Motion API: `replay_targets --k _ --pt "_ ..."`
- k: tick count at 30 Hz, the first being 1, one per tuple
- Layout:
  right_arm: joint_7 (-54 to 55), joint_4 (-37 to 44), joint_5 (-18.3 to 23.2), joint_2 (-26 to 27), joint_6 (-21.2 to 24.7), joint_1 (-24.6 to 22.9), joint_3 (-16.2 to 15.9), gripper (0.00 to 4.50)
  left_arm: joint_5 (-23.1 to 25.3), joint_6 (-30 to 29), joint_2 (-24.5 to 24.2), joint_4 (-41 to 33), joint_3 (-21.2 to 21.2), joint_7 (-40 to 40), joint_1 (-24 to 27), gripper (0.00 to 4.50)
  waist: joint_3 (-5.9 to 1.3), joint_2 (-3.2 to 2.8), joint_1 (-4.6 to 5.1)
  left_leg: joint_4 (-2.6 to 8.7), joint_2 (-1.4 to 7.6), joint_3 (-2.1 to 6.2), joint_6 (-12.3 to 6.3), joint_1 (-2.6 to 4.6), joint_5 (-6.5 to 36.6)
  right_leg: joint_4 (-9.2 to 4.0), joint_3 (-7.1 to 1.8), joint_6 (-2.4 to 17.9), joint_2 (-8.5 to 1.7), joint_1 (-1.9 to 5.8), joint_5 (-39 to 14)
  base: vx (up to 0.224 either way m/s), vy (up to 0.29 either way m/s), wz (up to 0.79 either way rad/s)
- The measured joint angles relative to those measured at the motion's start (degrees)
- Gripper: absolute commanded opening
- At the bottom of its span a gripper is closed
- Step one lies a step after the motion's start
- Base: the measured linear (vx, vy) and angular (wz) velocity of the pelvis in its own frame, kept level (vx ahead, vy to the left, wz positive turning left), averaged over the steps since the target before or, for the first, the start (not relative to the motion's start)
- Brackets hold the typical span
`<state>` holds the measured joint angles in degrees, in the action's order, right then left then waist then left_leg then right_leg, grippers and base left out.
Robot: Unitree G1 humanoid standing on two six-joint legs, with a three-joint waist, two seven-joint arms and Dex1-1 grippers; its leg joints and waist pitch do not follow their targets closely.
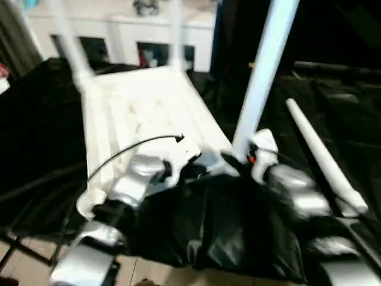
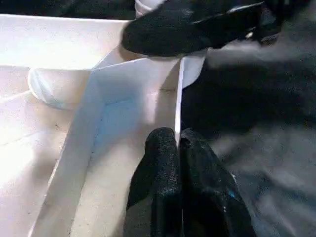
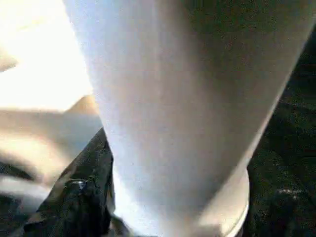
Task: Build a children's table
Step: Rotate leg to tighten
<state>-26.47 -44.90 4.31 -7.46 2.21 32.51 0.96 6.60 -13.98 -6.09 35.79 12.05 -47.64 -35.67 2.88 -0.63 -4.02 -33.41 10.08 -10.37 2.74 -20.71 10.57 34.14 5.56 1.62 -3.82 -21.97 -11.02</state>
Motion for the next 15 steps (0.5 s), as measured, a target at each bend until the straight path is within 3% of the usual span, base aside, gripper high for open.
replay_targets --k 2,4,7,8,15 --pt "3.5 -1.4 -0.3 0.8 -0.5 1.1 0.4 2.73 0.3 -1.1 1.2 -0.4 0.1 2.4 0.0 0.00 -0.02 -0.02 0.01 0.04 -0.01 0.00 0.00 0.02 0.0 0.01 0.00 0.1 0.00 0.01 0.0 0.000 0.000 0.00" --pt "4.3 -2.8 -0.4 1.1 -1.7 1.6 1.2 3.43 0.8 -2.0 2.0 -1.1 0.2 3.7 0.0 0.00 -0.01 0.09 -0.19 0.09 -0.01 -0.01 -0.01 0.00 0.0 0.01 0.00 0.2 0.00 0.01 0.1 0.000 0.000 0.00" --pt "4.8 -3.7 -0.4 1.7 -2.9 2.0 1.9 3.49 1.1 -2.8 2.7 -1.8 0.3 4.7 0.0 0.00 -0.01 0.18 -0.46 0.15 -0.01 -0.02 -0.05 -0.10 0.0 -0.02 0.00 0.2 0.00 -0.06 0.1 0.000 0.000 0.00" --pt "4.8 -3.8 -0.3 1.7 -3.0 2.0 2.0 3.78 1.1 -3.2 2.8 -2.0 0.4 4.7 0.0 0.00 -0.01 0.18 -0.47 0.16 -0.01 -0.02 -0.11 -0.16 0.0 -0.03 0.00 0.2 0.00 -0.07 0.1 0.000 0.000 0.00" --pt "5.0 -2.7 -0.8 1.9 -4.7 0.8 1.9 3.98 1.3 -3.7 3.1 -3.8 1.3 6.3 1.0 0.00 0.03 0.23 -0.69 0.14 -0.01 -0.05 -0.08 -0.15 0.0 -0.04 0.00 0.2 -0.01 -0.08 0.1 0.000 0.000 0.00"
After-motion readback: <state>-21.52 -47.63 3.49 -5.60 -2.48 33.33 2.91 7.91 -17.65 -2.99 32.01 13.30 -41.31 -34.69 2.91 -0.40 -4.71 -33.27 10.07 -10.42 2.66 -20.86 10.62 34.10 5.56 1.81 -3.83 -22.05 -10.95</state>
